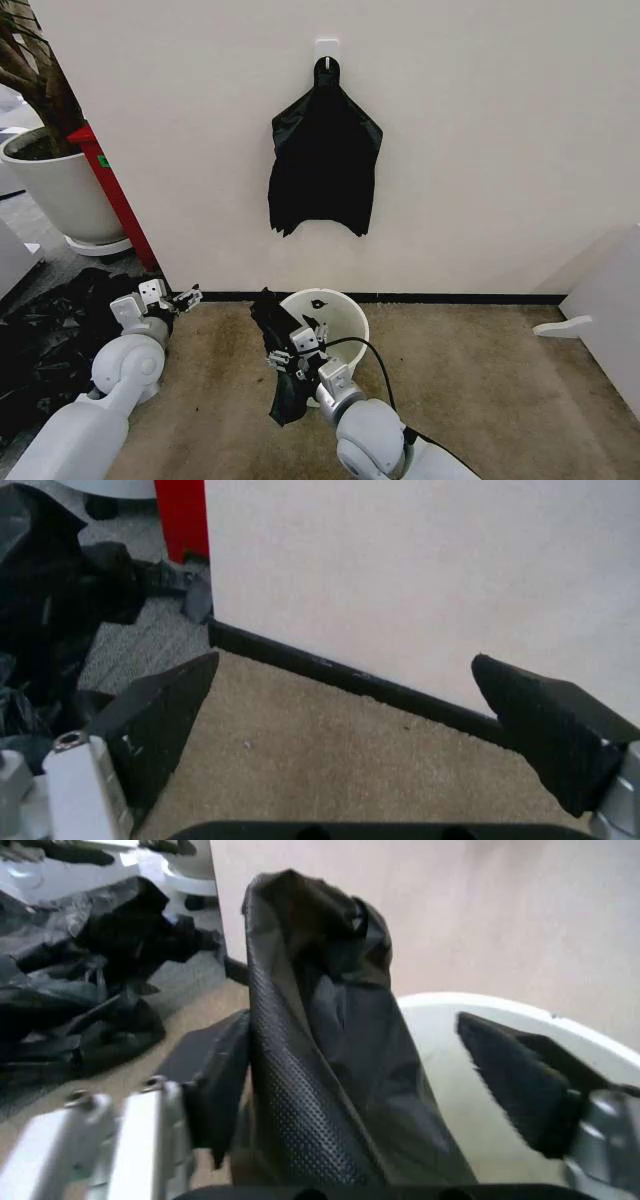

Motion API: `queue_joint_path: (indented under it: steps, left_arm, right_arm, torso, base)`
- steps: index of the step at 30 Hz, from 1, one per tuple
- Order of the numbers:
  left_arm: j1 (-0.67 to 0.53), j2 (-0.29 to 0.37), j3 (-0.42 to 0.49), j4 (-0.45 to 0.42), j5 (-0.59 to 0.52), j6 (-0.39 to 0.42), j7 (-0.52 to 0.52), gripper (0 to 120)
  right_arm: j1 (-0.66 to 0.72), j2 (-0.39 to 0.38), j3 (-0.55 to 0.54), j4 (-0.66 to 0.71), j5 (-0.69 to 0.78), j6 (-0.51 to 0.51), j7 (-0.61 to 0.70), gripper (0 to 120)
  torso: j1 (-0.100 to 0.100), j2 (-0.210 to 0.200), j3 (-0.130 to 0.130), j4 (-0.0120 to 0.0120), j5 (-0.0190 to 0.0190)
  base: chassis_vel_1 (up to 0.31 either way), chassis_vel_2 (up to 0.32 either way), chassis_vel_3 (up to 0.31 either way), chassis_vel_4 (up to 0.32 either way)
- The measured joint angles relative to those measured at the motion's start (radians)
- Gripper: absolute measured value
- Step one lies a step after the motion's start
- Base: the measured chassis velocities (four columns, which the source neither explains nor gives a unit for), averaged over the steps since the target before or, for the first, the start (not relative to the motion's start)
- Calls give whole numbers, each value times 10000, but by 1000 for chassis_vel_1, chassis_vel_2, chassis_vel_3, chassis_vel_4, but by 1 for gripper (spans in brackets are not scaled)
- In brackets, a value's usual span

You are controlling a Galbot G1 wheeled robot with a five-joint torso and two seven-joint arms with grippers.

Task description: Place the garbage bag over the trash bin.

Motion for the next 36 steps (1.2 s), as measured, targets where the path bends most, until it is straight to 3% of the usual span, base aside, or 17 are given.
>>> queue_joint_path:
  steps: [15, 20, 23, 29, 36]
  left_arm:
    - [537, -271, 258, -700, -100, 396, 42, 100]
    - [664, -388, 528, -921, -510, 681, 83, 100]
    - [736, -464, 628, -1091, -1039, 896, 155, 100]
    - [704, -858, 664, -1618, -3130, 1926, 479, 100]
    - [554, -1199, 906, -1688, -3397, 2257, 546, 100]
  right_arm:
    - [165, 229, 58, -256, 492, -178, 1100, 13]
    - [109, 246, 331, -350, 878, -55, 1330, 0]
    - [18, 255, 485, -362, 1122, 99, 1456, 0]
    - [-293, 211, 808, -189, 1744, 557, 1634, 0]
    - [-411, 261, 1000, 29, 2278, 740, 1703, 0]
  torso:
    - [0, 0, 0, 0, 0]
    - [0, 0, 0, -1, 0]
    - [0, 0, 0, 0, 0]
    - [0, 0, -1, -2, 1]
    - [0, 1, -1, -1, -1]
  base:
    - [0, 0, 0, 0]
    - [0, 0, 0, 0]
    - [0, 0, 0, 0]
    - [0, 0, 0, 0]
    - [0, 0, 0, 0]
